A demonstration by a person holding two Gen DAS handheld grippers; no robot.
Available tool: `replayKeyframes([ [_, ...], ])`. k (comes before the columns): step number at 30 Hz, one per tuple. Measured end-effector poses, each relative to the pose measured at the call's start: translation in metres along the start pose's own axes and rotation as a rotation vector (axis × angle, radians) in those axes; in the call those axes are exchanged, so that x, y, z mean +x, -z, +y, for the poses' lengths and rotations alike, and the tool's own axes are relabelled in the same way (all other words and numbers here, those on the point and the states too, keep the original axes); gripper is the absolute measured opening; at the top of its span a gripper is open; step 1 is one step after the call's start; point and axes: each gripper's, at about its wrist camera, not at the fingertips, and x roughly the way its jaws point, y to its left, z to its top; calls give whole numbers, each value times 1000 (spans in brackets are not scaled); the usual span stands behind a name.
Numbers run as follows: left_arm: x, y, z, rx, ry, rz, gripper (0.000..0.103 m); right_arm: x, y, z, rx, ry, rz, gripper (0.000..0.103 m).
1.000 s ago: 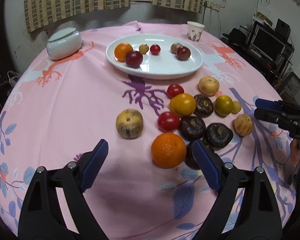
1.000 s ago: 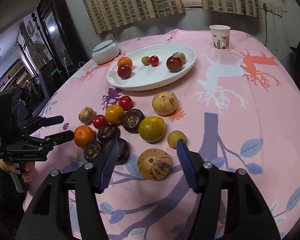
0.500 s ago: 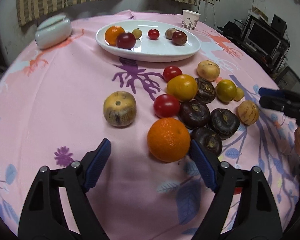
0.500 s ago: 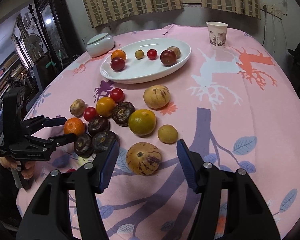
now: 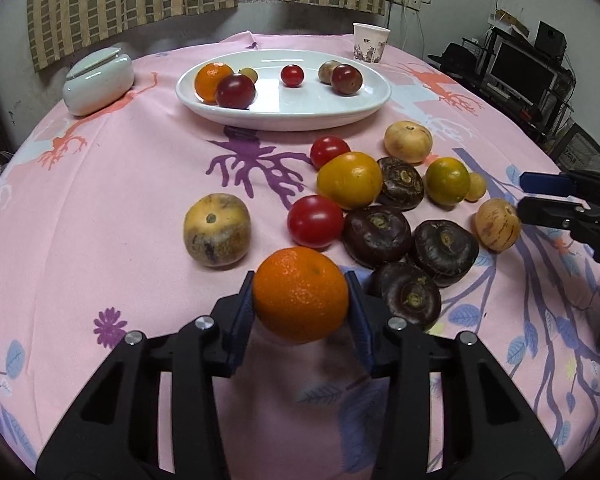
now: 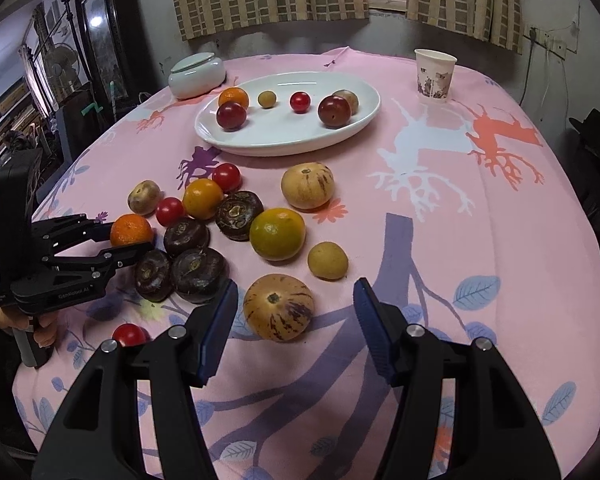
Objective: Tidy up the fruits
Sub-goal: 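Grasp an orange with the left gripper while the right gripper grasps a striped fruit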
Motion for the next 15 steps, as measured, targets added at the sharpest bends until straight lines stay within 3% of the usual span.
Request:
replayKeyframes([
  [7,-5,-4,17,-81,5,4,44,18,13,17,-117,74,97,61],
  [14,1,-2,21,-109,22,31,44,27,12,19,-100,32,52,58],
  [15,1,-2,20,-105,21,32,44,31,12,19,-90,30,62,53],
])
